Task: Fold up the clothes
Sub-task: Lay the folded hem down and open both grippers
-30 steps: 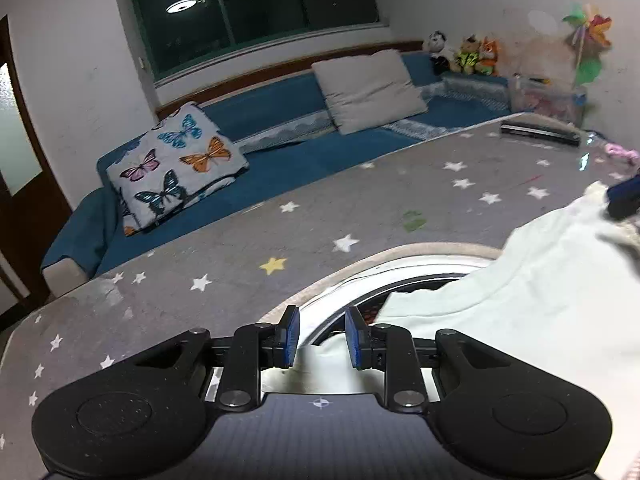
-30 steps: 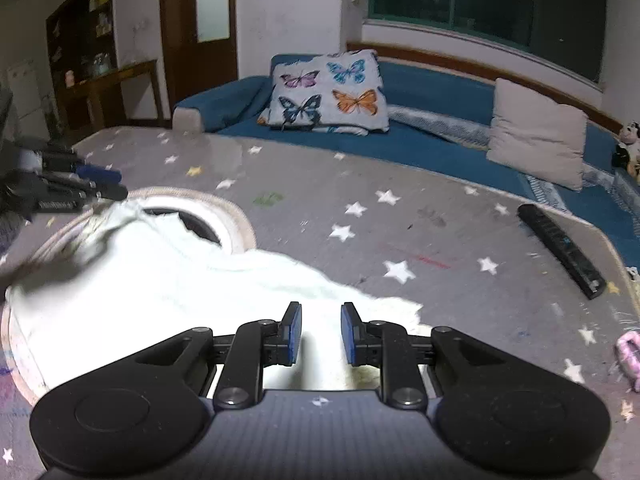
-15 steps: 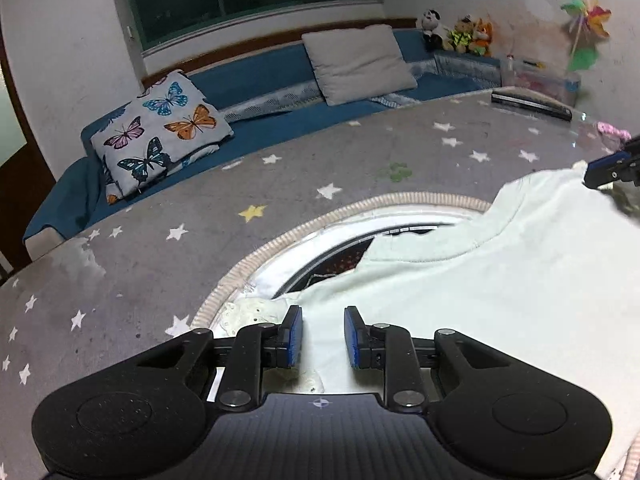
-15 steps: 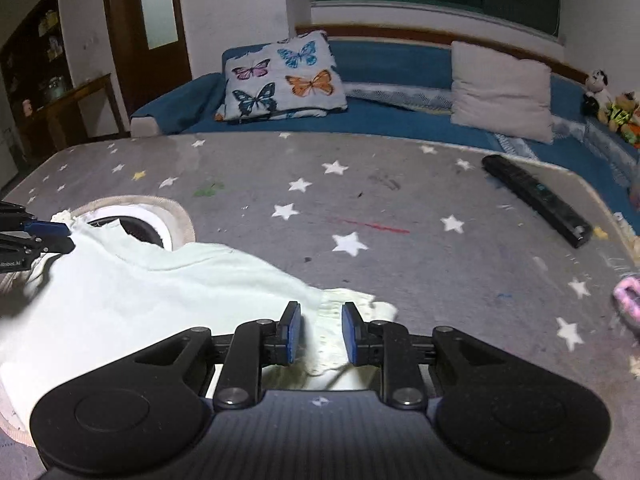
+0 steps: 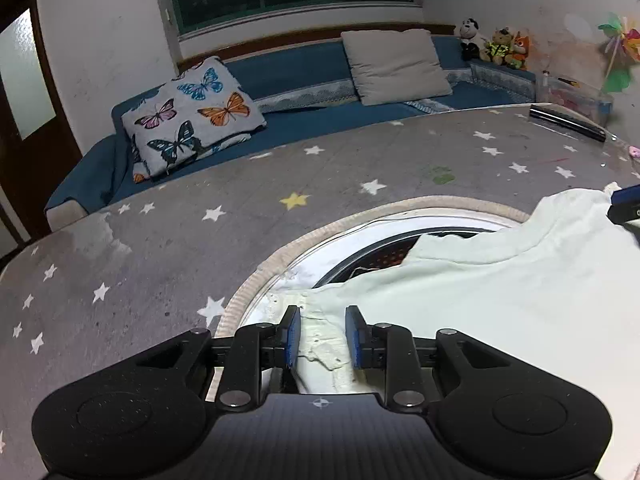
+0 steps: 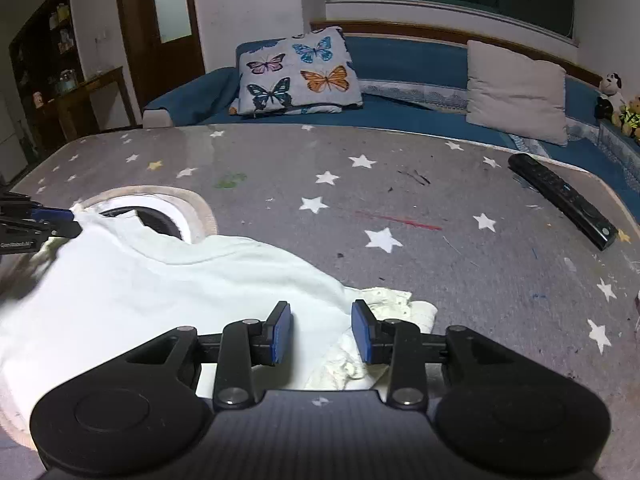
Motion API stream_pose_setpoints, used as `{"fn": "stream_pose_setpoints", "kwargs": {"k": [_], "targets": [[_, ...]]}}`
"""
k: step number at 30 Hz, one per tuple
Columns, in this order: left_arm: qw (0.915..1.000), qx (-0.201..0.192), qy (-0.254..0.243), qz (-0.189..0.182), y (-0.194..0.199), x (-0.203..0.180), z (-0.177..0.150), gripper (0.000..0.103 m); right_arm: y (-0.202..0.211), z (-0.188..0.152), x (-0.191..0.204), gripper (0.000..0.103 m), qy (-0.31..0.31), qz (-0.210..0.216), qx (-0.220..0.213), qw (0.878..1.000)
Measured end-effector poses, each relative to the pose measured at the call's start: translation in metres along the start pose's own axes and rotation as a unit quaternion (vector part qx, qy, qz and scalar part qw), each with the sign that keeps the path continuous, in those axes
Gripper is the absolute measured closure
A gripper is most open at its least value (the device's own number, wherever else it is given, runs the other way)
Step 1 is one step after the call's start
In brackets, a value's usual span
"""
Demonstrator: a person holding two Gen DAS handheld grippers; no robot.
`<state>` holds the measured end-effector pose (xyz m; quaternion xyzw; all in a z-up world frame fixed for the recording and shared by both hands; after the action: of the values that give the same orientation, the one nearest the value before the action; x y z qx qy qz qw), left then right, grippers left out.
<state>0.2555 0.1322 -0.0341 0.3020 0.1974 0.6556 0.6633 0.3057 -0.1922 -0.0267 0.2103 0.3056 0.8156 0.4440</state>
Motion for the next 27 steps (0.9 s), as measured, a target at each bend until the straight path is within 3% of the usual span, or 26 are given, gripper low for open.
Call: {"fn": "stream_pose_setpoints", "kwargs": {"k": [8,11,19,27], "targets": [[0.9996,-0.019,0.021,0.009,0.029,0.013,0.002,0.07,0.027,-0.001,0.003,0.069,0.007,0.001,-0.016,1.0],[0.9995,-0.018,0.025,0.005,0.045,0.013,-0.007,0.069,0.04,-0.005,0.012,0.06,0.018,0.009,-0.019,1.0],[0.9992,-0.024,0.026,-0.018,0.083,-0.01,-0.044,0.063,0.065,-0.032,0.044,0.06,0.037,0.038,-0.011,0.999],[0.9998,-0.011,0.0,0.017,0.081,-0.023,-0.069,0.063,0.083,-0.058,0.058,0.06,0.043,0.044,-0.011,0.998]]}}
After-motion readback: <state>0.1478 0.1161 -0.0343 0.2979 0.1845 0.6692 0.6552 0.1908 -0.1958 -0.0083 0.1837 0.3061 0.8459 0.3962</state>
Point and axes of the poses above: each gripper's, at about its wrist camera, not at the fingertips, and y roughly against the way its jaws point, x to its left, z to its top, the point moved 4 cm from there along -y, roughly the way its jaws point, and after that the axes turned 1 degree about -x, right-handed, at the moved point
